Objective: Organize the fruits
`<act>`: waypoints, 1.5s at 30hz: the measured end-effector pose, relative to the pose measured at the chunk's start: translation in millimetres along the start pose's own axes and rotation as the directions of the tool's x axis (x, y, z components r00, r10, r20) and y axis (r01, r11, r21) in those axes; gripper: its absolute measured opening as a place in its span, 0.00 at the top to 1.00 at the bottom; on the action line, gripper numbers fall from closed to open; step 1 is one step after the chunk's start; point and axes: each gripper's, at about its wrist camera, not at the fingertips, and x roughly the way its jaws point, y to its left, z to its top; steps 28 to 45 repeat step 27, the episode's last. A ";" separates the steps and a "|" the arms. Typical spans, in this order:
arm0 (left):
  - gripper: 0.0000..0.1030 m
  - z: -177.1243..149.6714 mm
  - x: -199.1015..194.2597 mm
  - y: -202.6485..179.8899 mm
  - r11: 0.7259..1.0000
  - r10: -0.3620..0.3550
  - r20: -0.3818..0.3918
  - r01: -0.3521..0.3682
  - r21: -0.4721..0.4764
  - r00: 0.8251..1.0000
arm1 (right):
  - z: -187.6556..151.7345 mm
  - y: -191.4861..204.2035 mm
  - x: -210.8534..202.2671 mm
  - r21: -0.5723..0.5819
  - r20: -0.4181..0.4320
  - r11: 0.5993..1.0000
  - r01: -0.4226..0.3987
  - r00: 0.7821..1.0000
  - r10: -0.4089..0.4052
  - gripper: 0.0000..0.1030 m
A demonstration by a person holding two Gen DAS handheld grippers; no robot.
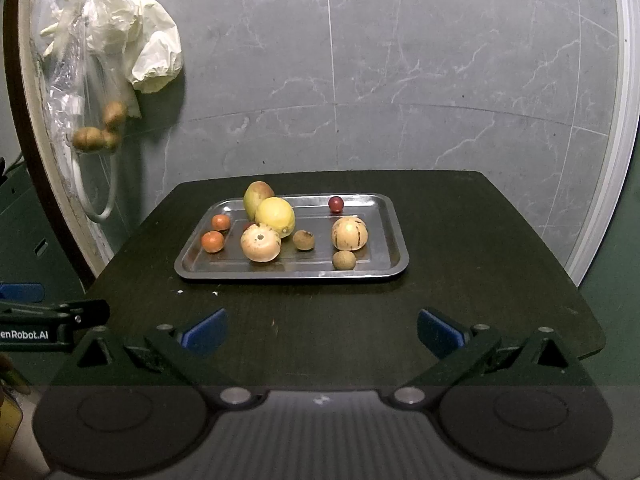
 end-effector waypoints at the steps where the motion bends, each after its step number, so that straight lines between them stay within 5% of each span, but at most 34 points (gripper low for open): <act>1: 0.01 -0.4 -0.2 0.6 1.000 -0.001 -0.001 0.001 0.000 1.000 | 0.3 -1.4 0.8 0.000 -0.001 1.000 -0.001 1.000 0.001 0.00; 45: 0.01 4.7 23.9 1.0 1.000 -0.018 -0.054 0.017 -0.014 0.998 | 1.7 2.1 20.0 0.022 -0.041 0.999 0.029 0.999 -0.028 0.00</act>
